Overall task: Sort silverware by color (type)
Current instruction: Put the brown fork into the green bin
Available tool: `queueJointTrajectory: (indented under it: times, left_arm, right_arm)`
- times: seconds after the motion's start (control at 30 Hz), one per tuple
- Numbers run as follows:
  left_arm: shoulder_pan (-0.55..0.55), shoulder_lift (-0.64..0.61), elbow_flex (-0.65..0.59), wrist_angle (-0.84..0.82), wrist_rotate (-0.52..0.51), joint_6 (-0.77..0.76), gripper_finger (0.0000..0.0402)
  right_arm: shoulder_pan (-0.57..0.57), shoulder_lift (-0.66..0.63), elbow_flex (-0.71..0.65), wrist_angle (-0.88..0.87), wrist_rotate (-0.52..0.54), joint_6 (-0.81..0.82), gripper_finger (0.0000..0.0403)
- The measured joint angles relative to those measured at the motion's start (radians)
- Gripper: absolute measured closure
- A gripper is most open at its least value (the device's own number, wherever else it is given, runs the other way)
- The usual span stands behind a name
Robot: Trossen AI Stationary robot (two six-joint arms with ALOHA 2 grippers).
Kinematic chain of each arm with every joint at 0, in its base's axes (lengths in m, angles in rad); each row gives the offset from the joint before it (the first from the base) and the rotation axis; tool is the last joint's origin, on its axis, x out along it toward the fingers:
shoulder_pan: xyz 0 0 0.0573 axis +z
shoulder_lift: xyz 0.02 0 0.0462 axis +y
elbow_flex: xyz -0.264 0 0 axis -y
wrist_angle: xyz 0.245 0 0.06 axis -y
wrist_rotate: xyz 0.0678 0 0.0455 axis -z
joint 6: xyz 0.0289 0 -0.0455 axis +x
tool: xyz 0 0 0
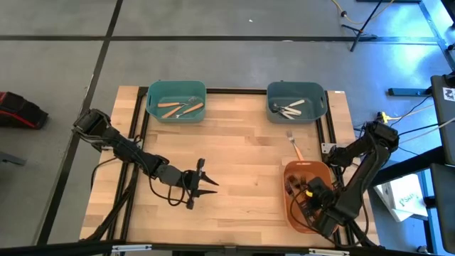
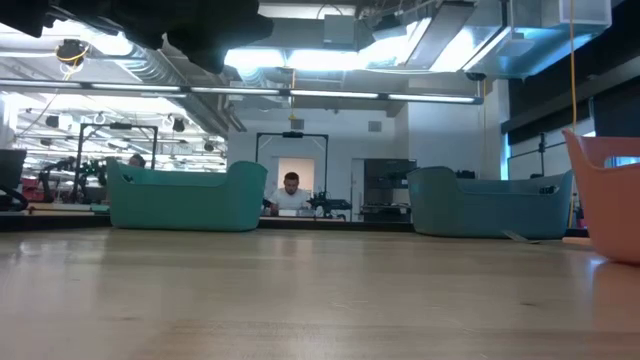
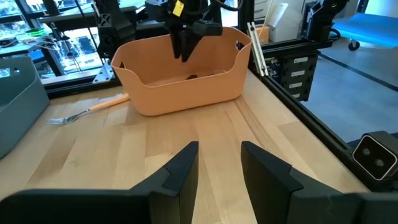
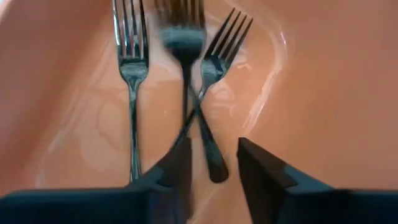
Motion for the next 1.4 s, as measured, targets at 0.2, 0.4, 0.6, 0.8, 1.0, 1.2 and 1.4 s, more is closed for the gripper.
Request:
queueJointTrajectory:
  times: [0.2,0.4,0.6,0.8,1.0,1.2,1.4]
  left_arm:
    - [0.000,0.000,0.000,0.000,0.000,-0.002,0.0285]
    - [0.000,0.000,0.000,-0.006,0.000,0.000,0.0285]
    - [0.000,0.000,0.000,-0.007,0.000,0.001,0.0285]
    - [0.001,0.000,0.000,-0.007,-0.001,0.002,0.0285]
    - [0.001,0.000,0.000,-0.008,-0.013,0.002,0.0285]
    - [0.001,0.000,0.000,-0.010,-0.026,0.003,0.0285]
    - [0.012,0.000,0.000,-0.024,-0.027,0.002,0.0285]
  right_arm:
    - [0.000,-0.033,0.094,-0.088,0.025,0.004,0.0236]
    - [-0.010,-0.048,0.251,-0.297,0.170,0.074,0.0231]
    - [-0.168,-0.107,0.246,-0.294,0.315,-0.116,0.0240]
    - [-0.473,-0.198,0.156,-0.291,0.318,-0.428,0.0248]
    - [-0.782,-0.311,-0.010,-0.191,0.196,-0.737,0.0249]
    - [-1.026,-0.402,-0.185,0.019,0.111,-1.023,0.0249]
    - [-1.204,-0.406,-0.308,0.192,0.004,-1.237,0.0249]
